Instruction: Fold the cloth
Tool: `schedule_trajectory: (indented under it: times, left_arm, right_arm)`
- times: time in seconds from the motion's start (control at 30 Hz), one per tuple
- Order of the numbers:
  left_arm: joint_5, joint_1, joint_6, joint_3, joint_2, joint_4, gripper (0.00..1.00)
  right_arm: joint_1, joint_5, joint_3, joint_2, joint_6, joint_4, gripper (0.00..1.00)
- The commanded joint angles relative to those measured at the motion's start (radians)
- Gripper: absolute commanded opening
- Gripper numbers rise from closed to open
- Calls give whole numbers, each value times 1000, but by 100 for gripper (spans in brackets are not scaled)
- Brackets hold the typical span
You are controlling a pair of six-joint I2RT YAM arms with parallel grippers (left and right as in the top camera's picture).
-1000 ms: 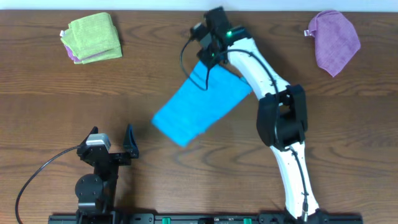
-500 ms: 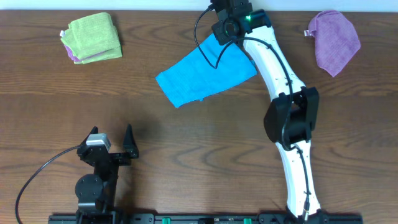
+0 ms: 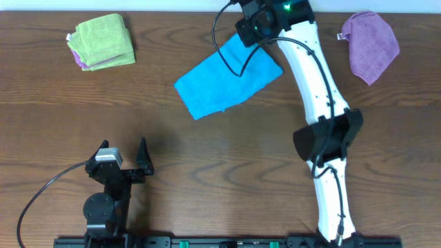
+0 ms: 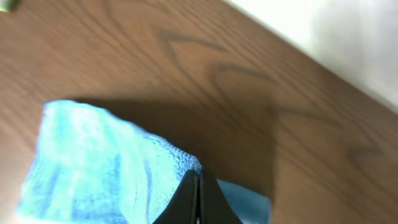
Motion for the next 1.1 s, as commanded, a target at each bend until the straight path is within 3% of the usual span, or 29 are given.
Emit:
schedule_trajectory:
  times: [0.0,0.57,0.83,1.07]
  left_arm:
    - [-14,-4,15,-32,-6,-25,95]
    - [-14,-4,15,-32,-6,-25,95]
    - [-14,-4,15,-32,-6,-25,95]
    - [-14,-4,15,-32,-6,-25,95]
  right_arm:
    - [25,-12,47,-119,16,-23,1]
    - [163,-13,47,-506,23,-354,1]
    - [246,-113,47,-575,32,-399,1]
    - [252,-260,26,-527,1,-438,1]
